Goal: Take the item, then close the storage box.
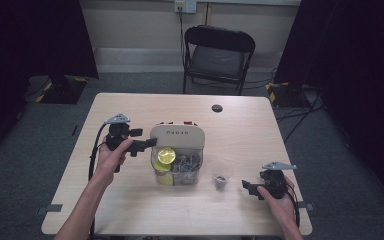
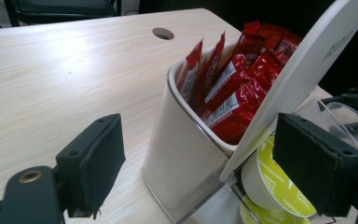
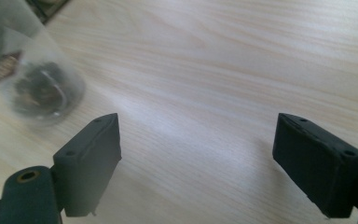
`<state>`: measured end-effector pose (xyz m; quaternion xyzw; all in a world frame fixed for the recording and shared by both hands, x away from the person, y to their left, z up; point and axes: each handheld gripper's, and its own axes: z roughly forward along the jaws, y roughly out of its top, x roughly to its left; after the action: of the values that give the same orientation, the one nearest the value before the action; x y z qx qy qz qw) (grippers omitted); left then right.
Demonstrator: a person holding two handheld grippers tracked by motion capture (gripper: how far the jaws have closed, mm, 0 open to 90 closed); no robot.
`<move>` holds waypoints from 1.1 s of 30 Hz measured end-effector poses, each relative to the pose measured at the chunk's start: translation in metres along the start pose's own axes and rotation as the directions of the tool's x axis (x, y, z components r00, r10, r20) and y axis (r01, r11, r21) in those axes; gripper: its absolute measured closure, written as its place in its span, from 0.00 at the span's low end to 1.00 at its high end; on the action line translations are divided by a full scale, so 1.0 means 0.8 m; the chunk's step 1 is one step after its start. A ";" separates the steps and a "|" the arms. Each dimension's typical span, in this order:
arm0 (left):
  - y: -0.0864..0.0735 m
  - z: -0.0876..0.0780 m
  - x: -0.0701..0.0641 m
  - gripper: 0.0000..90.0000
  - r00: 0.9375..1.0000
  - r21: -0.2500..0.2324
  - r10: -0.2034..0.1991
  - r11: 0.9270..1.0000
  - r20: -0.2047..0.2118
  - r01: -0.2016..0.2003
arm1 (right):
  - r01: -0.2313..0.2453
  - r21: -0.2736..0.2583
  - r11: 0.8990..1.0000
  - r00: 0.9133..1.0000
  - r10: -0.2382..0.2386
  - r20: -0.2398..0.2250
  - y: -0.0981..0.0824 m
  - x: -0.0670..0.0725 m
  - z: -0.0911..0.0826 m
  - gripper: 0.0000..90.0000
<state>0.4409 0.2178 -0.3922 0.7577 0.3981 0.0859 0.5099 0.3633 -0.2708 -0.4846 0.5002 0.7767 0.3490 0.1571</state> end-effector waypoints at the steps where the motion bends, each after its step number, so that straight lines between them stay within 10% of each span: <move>1: 0.000 -0.002 0.001 0.18 1.000 -0.005 -0.003 1.000 -0.001 0.003 | 0.004 0.007 1.000 1.000 -0.004 0.008 -0.001 0.000 0.001 0.17; 20: 0.006 -0.034 0.020 0.21 0.999 -0.064 -0.027 0.998 -0.022 0.026 | 0.061 -0.028 0.998 0.993 -0.058 0.103 -0.015 0.009 0.011 0.15; 33: 0.004 -0.018 0.033 0.21 0.993 -0.081 -0.077 0.994 -0.093 0.069 | 0.064 -0.045 0.997 0.993 -0.059 0.104 -0.018 0.009 0.011 0.15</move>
<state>0.4523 0.2458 -0.3903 0.7172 0.4460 0.1190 0.5220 0.3558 -0.2646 -0.5002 0.4893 0.7741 0.3365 0.2194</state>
